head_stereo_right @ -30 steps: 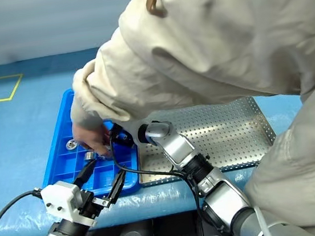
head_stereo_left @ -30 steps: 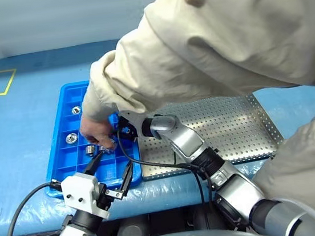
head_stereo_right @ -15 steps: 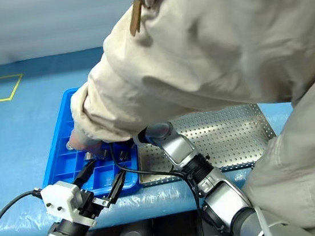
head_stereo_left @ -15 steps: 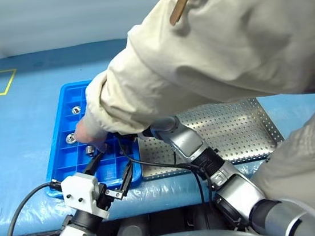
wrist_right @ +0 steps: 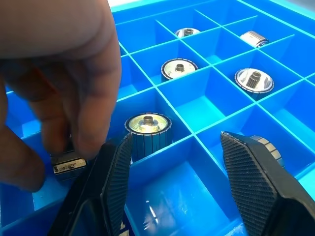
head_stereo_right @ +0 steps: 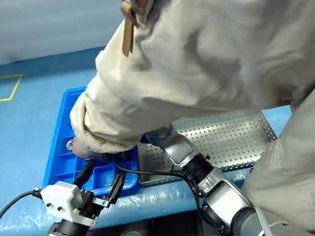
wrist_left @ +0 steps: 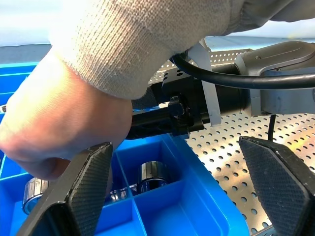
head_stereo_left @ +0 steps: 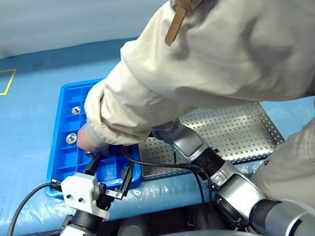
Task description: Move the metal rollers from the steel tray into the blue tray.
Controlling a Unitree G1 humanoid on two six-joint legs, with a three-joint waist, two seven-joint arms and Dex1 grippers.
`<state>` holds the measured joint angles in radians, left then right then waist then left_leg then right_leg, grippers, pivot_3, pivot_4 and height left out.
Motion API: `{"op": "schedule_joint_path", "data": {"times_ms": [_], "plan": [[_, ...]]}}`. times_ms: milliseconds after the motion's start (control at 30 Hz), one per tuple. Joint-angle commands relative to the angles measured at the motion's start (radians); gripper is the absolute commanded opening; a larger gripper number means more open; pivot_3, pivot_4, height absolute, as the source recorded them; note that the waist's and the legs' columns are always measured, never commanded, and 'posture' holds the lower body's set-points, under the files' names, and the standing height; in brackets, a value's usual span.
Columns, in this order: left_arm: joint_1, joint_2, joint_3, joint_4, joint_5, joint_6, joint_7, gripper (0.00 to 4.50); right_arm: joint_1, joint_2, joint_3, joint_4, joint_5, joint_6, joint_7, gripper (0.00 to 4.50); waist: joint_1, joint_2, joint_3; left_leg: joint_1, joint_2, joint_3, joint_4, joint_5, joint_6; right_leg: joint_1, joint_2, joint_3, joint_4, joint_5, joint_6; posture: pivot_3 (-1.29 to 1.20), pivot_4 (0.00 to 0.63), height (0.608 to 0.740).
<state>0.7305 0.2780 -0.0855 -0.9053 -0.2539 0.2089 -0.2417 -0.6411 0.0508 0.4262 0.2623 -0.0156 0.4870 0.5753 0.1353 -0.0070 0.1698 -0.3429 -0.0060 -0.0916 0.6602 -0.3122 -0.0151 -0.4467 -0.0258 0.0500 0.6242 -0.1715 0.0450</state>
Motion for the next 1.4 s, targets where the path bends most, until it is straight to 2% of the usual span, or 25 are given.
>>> {"op": "schedule_joint_path", "data": {"times_ms": [33,1400], "plan": [[0.002,0.0,-0.003,-0.033,0.0,-0.011,-0.001,4.5,0.012,0.0,0.003,-0.02,-0.001,0.007,0.001,3.01,0.0,0.0,0.0,0.0,0.0,0.0,0.0,0.0,0.0,0.0,0.0,0.0,0.0,0.0,0.0,0.42,0.15,0.74],[-0.005,0.002,-0.004,-0.03,-0.001,-0.007,-0.002,4.5,0.015,-0.002,0.003,-0.02,-0.006,0.006,0.002,3.01,-0.001,0.0,0.0,0.0,0.0,0.0,0.0,0.0,0.0,0.0,0.0,0.0,0.0,0.0,0.0,0.42,0.15,0.74]]}}
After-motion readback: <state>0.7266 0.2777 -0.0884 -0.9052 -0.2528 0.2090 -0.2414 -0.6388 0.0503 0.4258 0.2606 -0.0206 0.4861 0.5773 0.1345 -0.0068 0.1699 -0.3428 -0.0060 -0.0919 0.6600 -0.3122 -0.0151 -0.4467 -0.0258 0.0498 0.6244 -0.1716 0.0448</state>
